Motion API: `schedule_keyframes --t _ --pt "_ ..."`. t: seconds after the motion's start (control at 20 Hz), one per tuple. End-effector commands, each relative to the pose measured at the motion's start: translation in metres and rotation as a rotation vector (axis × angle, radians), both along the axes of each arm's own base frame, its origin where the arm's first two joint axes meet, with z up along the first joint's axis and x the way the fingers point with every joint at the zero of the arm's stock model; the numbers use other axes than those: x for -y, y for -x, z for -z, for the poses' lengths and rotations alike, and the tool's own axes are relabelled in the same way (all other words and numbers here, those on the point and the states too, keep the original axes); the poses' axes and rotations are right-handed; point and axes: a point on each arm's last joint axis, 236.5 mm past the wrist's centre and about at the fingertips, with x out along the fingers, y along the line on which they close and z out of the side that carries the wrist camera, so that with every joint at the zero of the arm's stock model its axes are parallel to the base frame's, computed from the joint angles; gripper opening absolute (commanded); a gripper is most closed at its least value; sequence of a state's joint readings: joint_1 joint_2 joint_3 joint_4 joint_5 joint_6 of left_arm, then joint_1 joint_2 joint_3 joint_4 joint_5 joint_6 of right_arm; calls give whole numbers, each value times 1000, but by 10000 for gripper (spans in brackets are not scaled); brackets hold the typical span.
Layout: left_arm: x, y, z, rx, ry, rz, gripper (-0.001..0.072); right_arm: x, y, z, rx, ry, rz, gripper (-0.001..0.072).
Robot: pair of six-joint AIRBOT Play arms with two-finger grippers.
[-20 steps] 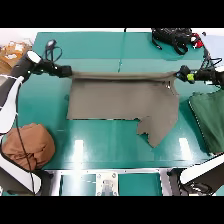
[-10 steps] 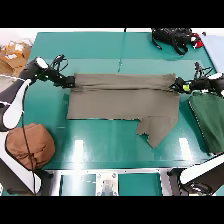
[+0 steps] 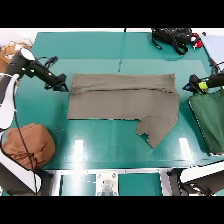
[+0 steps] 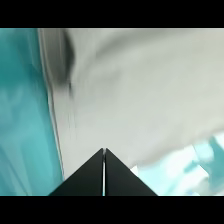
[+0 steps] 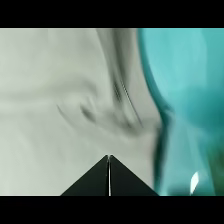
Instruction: Fold the shirts.
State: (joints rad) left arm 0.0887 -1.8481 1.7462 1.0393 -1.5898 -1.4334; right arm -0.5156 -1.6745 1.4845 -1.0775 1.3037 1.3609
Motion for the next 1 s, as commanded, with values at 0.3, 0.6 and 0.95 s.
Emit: schedule_keyframes --t 0.3,0.6,0.95 --pt "22 110 -16 79 -181 -56 204 -37 206 29 -280 35 296 116" --pt "58 134 58 58 -173 -193 573 -103 226 79 -279 -92 297 394" --pt "98 91 95 117 -59 -375 556 -141 188 92 -181 -136 285 394"
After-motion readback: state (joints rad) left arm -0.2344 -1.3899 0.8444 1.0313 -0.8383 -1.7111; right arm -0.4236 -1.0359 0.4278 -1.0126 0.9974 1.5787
